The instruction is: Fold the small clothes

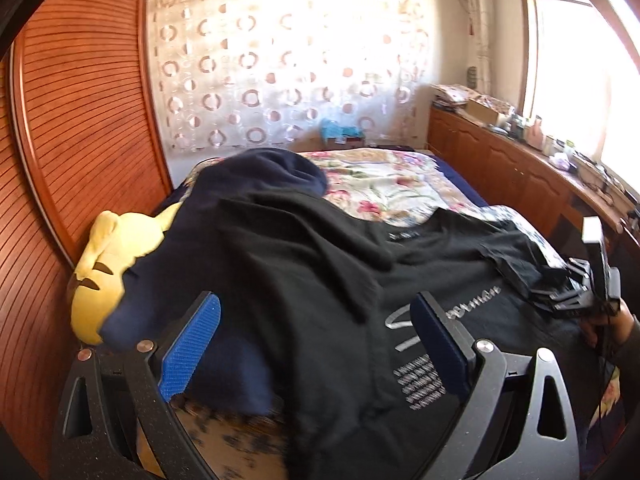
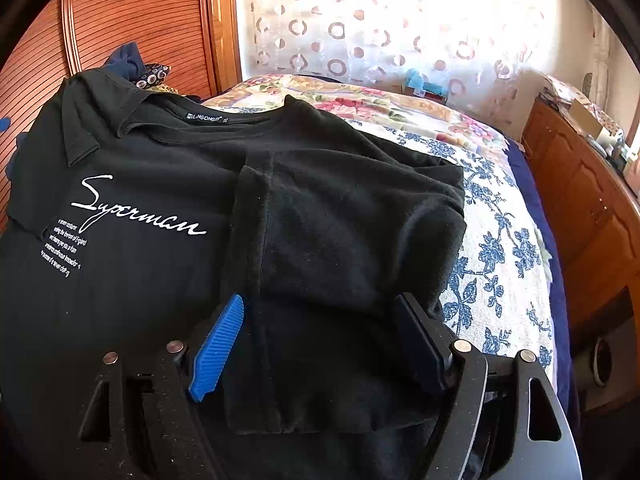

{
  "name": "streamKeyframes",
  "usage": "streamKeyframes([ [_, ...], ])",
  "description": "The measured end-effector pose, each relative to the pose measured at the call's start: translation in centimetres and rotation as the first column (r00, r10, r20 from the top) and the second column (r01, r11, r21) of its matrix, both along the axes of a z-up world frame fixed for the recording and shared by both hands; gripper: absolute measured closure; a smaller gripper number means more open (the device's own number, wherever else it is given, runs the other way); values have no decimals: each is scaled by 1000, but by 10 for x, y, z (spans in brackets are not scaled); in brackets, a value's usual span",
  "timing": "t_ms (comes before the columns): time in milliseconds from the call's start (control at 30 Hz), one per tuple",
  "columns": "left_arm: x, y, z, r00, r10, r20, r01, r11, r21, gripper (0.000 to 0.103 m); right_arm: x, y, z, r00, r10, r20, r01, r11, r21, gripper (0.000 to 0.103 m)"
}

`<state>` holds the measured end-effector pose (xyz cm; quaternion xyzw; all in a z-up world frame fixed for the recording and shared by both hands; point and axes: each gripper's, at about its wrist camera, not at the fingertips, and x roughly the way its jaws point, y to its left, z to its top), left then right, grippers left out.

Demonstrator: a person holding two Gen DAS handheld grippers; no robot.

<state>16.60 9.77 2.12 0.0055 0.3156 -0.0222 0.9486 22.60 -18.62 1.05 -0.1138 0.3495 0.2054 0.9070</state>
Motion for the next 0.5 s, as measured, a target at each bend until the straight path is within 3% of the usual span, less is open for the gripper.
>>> streamKeyframes([
  [133, 18, 20, 1, 1000, 18, -22, -19, 1000, -8, 9, 0, 0, 0, 1000, 0, 1, 0, 1000, -1, 23],
  [300, 40, 33, -5, 996, 22, -81, -23, 1000, -16, 32, 0, 0, 0, 1000, -1, 2, 1, 1000, -2, 23],
  [500, 60, 39, -10, 992, 32, -124, -34, 999, -12, 37, 0, 0, -1, 1000, -1, 2, 1, 1000, -2, 23],
])
